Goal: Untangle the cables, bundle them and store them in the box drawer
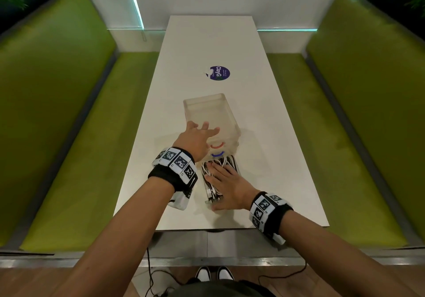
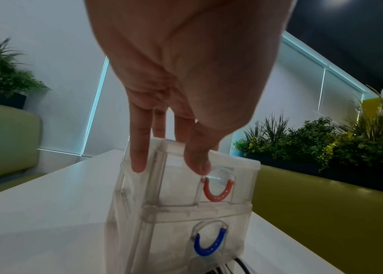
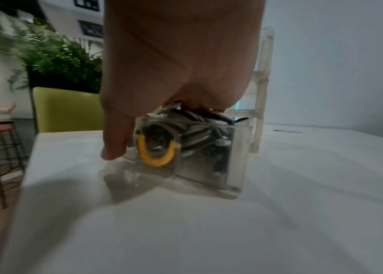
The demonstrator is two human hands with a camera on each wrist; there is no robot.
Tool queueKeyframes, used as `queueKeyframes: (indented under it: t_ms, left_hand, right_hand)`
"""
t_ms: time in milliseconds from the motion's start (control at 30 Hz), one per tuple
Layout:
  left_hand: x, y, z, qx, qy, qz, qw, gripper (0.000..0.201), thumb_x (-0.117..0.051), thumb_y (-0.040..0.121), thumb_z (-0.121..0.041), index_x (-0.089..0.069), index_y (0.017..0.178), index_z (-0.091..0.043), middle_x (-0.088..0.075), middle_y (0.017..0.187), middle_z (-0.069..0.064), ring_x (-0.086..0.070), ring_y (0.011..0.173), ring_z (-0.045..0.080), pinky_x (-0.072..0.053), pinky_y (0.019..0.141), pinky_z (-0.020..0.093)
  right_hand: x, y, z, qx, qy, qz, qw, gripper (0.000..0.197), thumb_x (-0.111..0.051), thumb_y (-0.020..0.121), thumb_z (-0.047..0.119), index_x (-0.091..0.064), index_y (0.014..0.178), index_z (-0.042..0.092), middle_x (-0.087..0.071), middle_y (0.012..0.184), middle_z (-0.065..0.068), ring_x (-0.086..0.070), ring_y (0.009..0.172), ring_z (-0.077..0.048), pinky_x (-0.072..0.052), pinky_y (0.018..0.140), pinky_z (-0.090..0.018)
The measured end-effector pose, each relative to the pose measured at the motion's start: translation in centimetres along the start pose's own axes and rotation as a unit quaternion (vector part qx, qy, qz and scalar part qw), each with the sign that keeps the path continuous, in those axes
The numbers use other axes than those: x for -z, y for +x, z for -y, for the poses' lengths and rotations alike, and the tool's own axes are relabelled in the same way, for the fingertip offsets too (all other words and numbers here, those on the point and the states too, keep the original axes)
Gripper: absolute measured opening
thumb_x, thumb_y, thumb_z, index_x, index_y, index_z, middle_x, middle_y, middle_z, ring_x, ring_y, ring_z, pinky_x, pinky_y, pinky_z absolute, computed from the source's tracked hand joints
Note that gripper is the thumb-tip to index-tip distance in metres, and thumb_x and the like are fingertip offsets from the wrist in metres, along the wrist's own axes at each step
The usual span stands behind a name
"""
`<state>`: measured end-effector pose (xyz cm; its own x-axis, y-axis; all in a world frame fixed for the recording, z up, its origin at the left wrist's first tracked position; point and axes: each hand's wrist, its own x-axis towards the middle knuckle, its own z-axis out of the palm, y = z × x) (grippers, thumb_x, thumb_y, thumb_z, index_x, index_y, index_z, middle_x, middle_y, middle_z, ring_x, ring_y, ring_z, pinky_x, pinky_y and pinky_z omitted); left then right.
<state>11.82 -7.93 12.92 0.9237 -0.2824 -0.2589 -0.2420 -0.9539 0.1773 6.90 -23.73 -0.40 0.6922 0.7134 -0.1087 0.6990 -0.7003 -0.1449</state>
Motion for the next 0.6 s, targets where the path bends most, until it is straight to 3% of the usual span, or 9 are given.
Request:
queueKeyframes:
  t_ms: [133, 200, 267, 333, 400, 500, 600]
  left_hand:
    - [0.0, 0.0, 0.0, 0.007, -0.012, 0.002, 1.000, 0.060, -0.044, 0.097, -0.013, -0.023, 0.149, -0.035, -0.021, 0.157, -0.003, -0.014, 0.141, 0.028, -0.043, 0.099, 0.043]
    - [-0.2, 0.2, 0.2, 0.007, -0.015, -0.002, 1.000, 0.060, -0.044, 0.097, -0.013, -0.023, 0.148, -0.036, -0.019, 0.158, -0.004, -0.013, 0.142, 0.027, -0.043, 0.100, 0.043]
    - [-0.5, 0.4, 0.3, 0.008, -0.021, -0.005, 1.000, 0.060, -0.044, 0.097, -0.014, -0.023, 0.148, -0.037, -0.019, 0.159, -0.004, -0.012, 0.142, 0.027, -0.041, 0.101, 0.044]
    - [-0.6, 0.4, 0.3, 0.009, -0.021, -0.006, 1.000, 0.060, -0.045, 0.097, -0.015, -0.023, 0.148, -0.037, -0.019, 0.159, -0.004, -0.013, 0.142, 0.027, -0.041, 0.101, 0.044]
    - [-0.6, 0.4, 0.5, 0.009, -0.022, -0.006, 1.000, 0.060, -0.044, 0.097, -0.014, -0.023, 0.148, -0.037, -0.018, 0.159, -0.004, -0.012, 0.142, 0.028, -0.042, 0.100, 0.045]
    - [-0.8, 0.4, 0.5, 0.009, -0.028, -0.004, 1.000, 0.061, -0.045, 0.096, -0.013, -0.023, 0.148, -0.037, -0.019, 0.159, -0.003, -0.012, 0.142, 0.028, -0.042, 0.100, 0.045]
    - [-0.7, 0.3, 0.4, 0.006, -0.025, -0.008, 1.000, 0.062, -0.044, 0.096, -0.011, -0.023, 0.148, -0.037, -0.018, 0.159, -0.003, -0.012, 0.142, 0.028, -0.043, 0.100, 0.045]
  right_hand:
    - [0.5, 1.2, 0.2, -0.037, -0.021, 0.033, 0.999, 0.086, -0.045, 0.084, 0.061, -0.021, 0.149, 0.010, -0.011, 0.159, -0.011, -0.003, 0.148, -0.025, 0.004, 0.119, -0.041]
    - [-0.4, 0.9, 0.8, -0.041, -0.045, 0.009, 0.998, 0.083, -0.030, 0.084, 0.061, -0.027, 0.147, 0.007, -0.020, 0.157, -0.016, -0.016, 0.146, -0.030, 0.006, 0.119, -0.043]
    - [-1.3, 0.1, 1.3, -0.052, -0.077, 0.000, 0.996, 0.081, -0.039, 0.082, 0.061, -0.039, 0.141, 0.006, -0.039, 0.148, -0.019, -0.035, 0.139, -0.033, -0.003, 0.119, -0.047]
    - [-2.2, -0.7, 1.7, -0.064, -0.086, -0.045, 0.993, 0.082, -0.060, 0.078, 0.055, -0.042, 0.139, 0.004, -0.043, 0.145, -0.019, -0.040, 0.136, -0.035, -0.019, 0.118, -0.049]
    - [-2.8, -1.8, 2.3, -0.048, -0.056, -0.123, 0.990, 0.068, -0.068, 0.080, 0.034, -0.045, 0.135, 0.001, -0.047, 0.141, -0.020, -0.044, 0.132, -0.037, -0.032, 0.112, -0.049]
    - [-3.1, -3.3, 2.3, -0.009, 0.007, -0.215, 0.977, 0.048, -0.075, 0.073, 0.003, -0.059, 0.118, 0.000, -0.059, 0.124, -0.017, -0.057, 0.115, -0.033, -0.052, 0.094, -0.042]
    - [-2.5, -3.5, 2.0, 0.035, 0.004, -0.219, 0.975, 0.030, -0.059, 0.079, 0.003, -0.064, 0.108, 0.002, -0.064, 0.114, -0.012, -0.063, 0.103, -0.027, -0.055, 0.089, -0.034]
